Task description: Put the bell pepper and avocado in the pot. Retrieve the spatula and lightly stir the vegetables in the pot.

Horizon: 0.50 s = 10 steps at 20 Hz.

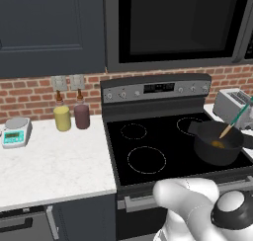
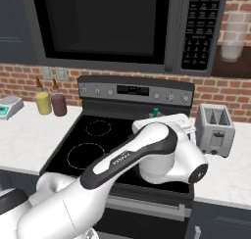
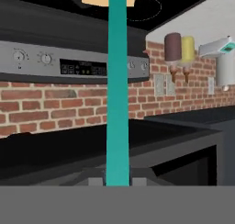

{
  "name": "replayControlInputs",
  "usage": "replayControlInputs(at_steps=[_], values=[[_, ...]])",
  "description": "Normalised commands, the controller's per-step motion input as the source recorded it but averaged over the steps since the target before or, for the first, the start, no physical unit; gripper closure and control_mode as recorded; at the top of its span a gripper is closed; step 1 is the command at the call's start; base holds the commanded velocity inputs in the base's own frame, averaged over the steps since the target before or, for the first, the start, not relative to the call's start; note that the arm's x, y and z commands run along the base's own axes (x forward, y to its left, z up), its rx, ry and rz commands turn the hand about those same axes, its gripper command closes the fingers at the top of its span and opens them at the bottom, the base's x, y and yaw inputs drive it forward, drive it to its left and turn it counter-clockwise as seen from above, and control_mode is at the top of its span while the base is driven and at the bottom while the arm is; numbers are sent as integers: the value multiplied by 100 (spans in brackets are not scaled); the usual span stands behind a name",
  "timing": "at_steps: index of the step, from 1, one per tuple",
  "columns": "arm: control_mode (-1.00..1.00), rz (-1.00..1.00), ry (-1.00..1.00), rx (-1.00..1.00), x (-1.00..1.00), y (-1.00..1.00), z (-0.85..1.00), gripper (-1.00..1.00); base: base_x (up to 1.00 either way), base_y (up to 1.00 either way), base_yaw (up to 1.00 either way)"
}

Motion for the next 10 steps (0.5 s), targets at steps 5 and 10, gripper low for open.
replayControlInputs(at_steps=[5,10], values=[[-100,-5,3,0,6,-45,-2,100,0,0,0],[-100,-3,0,0,13,-11,-22,100,0,0,0]])
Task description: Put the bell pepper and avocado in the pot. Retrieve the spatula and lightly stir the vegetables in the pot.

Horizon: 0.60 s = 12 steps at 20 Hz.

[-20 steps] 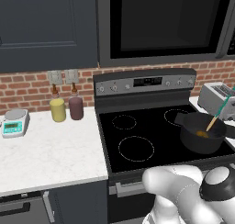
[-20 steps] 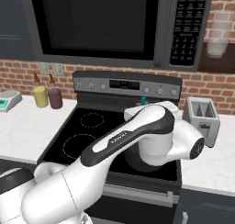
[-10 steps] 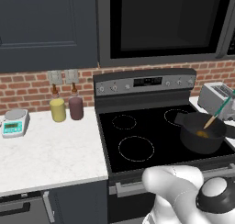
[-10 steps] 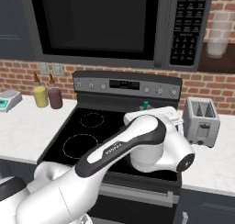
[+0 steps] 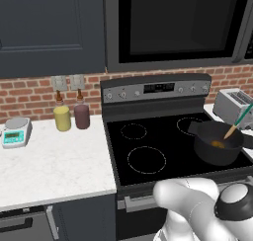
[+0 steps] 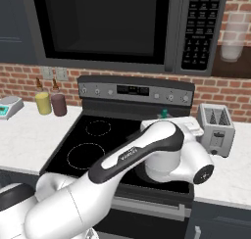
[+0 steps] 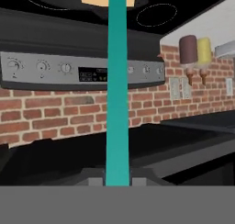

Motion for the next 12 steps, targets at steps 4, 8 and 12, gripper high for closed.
replayControlInputs(at_steps=[4,8,12], values=[[-100,-1,5,0,36,-15,-32,100,0,0,0],[-100,-1,12,0,34,-25,-27,100,0,0,0],[-100,-1,13,0,8,-22,-16,100,0,0,0]])
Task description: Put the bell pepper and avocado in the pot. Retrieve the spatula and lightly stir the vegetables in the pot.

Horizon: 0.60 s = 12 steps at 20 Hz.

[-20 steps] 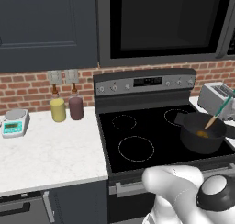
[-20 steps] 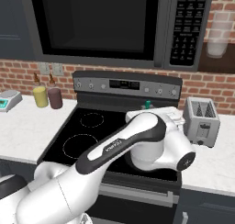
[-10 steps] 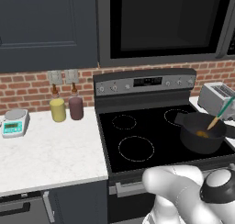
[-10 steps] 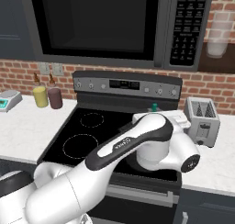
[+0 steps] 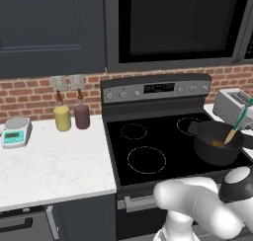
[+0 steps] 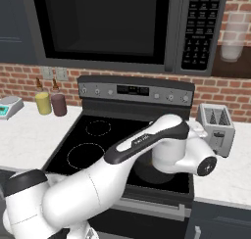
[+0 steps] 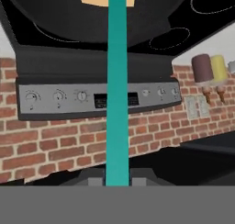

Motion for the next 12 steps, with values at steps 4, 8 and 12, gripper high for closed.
replayControlInputs(at_steps=[4,8,12], values=[[-100,0,-3,-1,-3,0,-22,100,0,0,0],[-100,0,1,0,8,0,-26,100,0,0,0],[-100,0,9,0,29,0,-25,100,0,0,0]])
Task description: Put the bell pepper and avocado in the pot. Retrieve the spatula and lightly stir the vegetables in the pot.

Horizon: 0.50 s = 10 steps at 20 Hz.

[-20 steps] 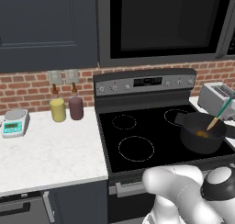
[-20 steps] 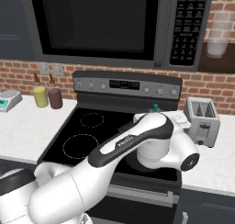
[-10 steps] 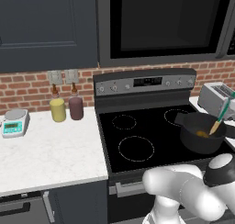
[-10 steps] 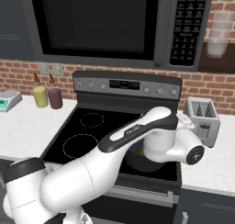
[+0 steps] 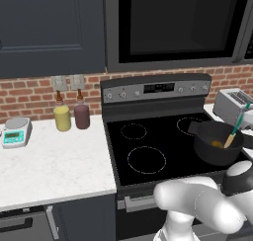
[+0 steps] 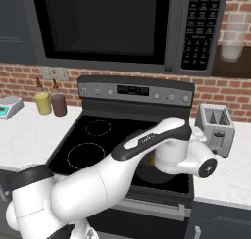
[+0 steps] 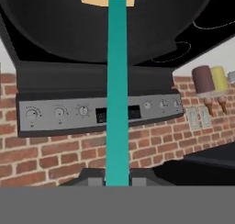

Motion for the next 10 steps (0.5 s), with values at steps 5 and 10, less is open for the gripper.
replayControlInputs(at_steps=[5,10], values=[[-100,0,14,0,27,0,-19,100,0,0,0],[-100,0,7,0,16,0,-11,100,0,0,0]])
